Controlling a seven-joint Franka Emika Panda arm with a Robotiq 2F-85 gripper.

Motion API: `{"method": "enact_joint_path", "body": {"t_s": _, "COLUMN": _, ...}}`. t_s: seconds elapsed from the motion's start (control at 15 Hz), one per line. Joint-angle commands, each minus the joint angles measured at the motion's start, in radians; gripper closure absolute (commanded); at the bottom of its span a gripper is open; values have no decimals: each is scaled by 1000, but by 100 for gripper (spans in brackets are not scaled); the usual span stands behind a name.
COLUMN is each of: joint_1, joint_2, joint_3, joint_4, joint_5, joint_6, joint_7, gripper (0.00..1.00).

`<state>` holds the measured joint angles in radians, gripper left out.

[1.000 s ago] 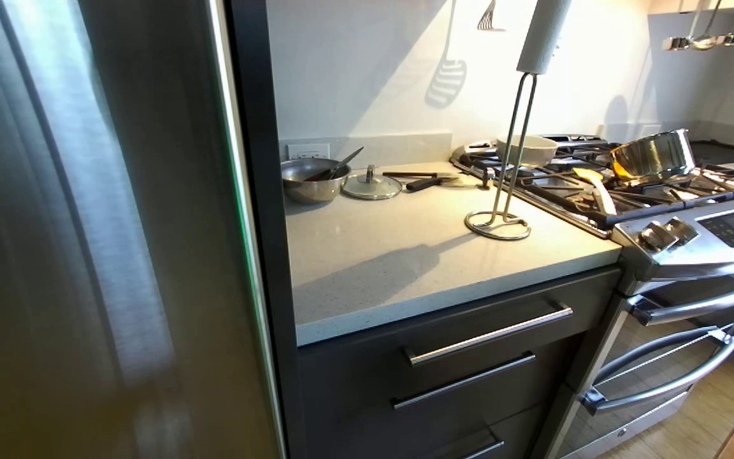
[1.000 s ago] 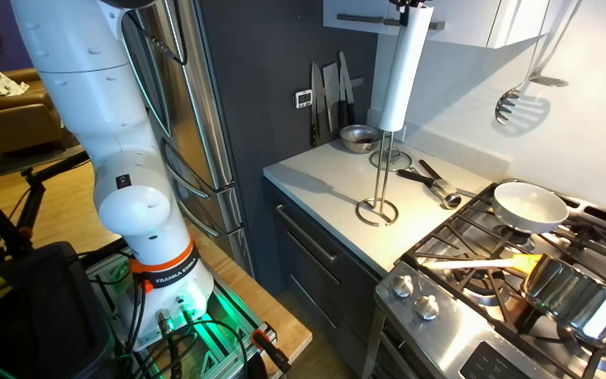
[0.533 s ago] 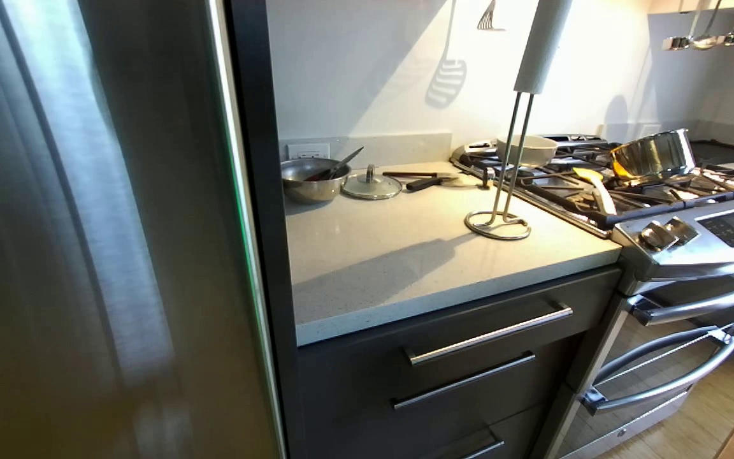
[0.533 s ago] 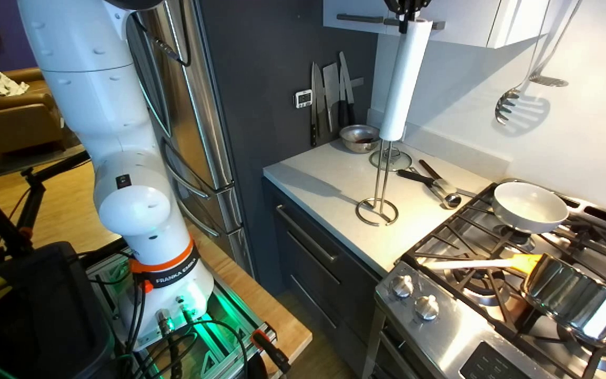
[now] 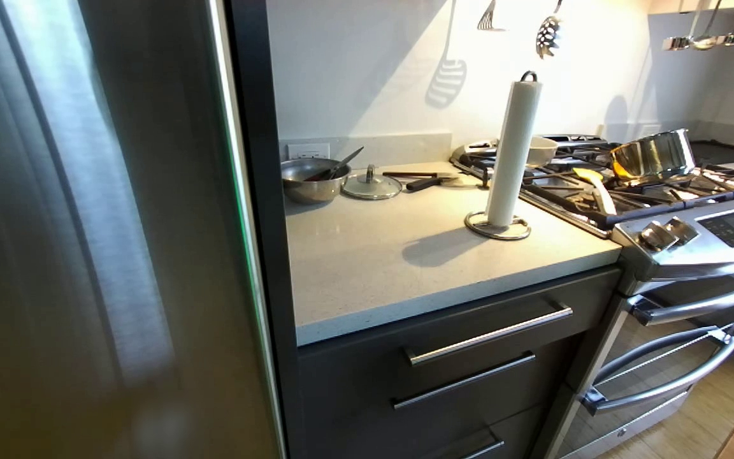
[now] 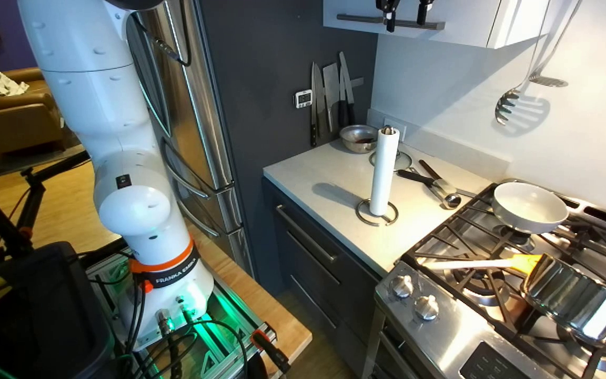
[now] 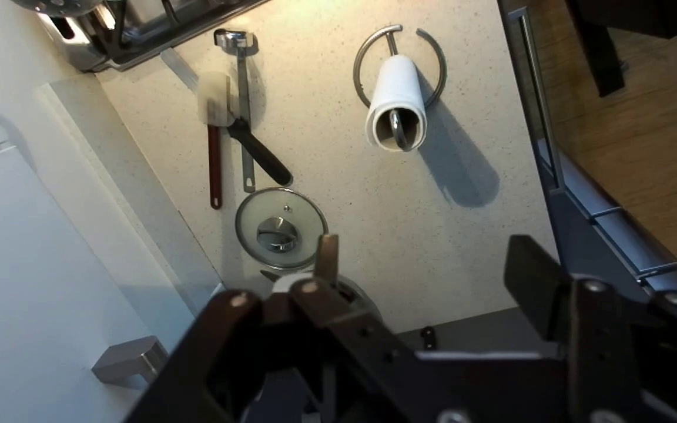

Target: Put the paper towel roll on the silver stand

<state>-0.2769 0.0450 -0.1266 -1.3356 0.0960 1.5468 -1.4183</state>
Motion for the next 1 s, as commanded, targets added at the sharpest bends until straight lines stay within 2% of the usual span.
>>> {"method": "enact_joint_path", "body": {"t_s": 0.0, "joint_1": -1, "joint_2": -24, "joint_3": -2, "joint_4": -9, "joint_5": -16, "joint_6": 14, "joint_7": -2, "gripper": 0}}
{"method": "enact_joint_path", "body": {"t_s": 0.27, "joint_1": -3, "joint_2": -43, "joint_3": -5, "joint_4": -4, "joint_5": -29, "joint_6": -5, "joint_7": 95, "gripper": 0}}
{"method": "enact_joint_path", "body": {"t_s": 0.73, "joint_1": -3, "joint_2": -57, "joint_3": -6, "joint_4": -22, "joint_5": -26, "joint_6": -2, "joint_7": 477, "gripper": 0}}
{"method": "enact_joint_path", "body": {"t_s": 0.93, "joint_1": 0, "joint_2": -66, "joint_3": -2, "joint_4": -67, "joint_5": -11, "joint_6": 18, "joint_7": 586, "gripper": 0}}
